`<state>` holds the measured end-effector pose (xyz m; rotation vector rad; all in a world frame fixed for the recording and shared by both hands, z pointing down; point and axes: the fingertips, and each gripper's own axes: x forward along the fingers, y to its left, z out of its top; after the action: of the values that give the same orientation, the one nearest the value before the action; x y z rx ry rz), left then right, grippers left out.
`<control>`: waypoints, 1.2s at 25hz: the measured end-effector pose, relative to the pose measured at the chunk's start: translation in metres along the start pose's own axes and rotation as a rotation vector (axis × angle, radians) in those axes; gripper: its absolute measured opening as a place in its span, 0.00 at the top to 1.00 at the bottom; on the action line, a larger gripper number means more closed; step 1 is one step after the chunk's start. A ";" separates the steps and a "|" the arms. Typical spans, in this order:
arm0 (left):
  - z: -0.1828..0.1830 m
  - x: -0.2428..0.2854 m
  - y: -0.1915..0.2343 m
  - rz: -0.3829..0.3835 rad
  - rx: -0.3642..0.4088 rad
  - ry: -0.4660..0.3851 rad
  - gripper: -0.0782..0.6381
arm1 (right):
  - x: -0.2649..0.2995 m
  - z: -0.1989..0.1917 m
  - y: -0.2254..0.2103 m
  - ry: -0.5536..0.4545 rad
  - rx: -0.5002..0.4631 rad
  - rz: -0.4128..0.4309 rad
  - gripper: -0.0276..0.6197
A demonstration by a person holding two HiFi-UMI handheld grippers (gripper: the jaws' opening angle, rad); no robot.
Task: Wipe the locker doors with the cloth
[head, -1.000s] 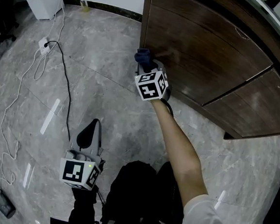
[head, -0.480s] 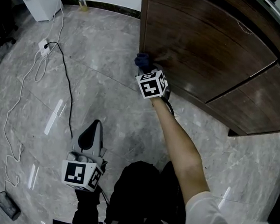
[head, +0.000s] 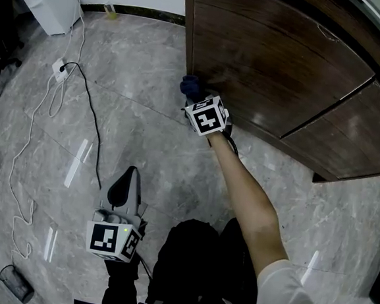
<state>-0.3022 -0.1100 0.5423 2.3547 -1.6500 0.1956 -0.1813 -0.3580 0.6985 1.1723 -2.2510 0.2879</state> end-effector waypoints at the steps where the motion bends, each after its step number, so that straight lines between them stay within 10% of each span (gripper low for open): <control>1: 0.000 0.002 -0.002 -0.004 0.001 -0.002 0.89 | -0.006 0.007 0.002 -0.017 0.006 0.019 0.79; 17: 0.037 0.024 -0.079 -0.035 0.063 -0.002 0.89 | -0.154 0.079 0.022 -0.227 -0.076 0.247 0.79; 30: 0.295 -0.014 -0.222 -0.166 0.075 0.030 0.89 | -0.436 0.179 -0.038 -0.272 0.113 0.187 0.79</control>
<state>-0.1098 -0.1100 0.2271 2.5168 -1.4493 0.2631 -0.0265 -0.1630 0.2965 1.1150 -2.6196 0.3511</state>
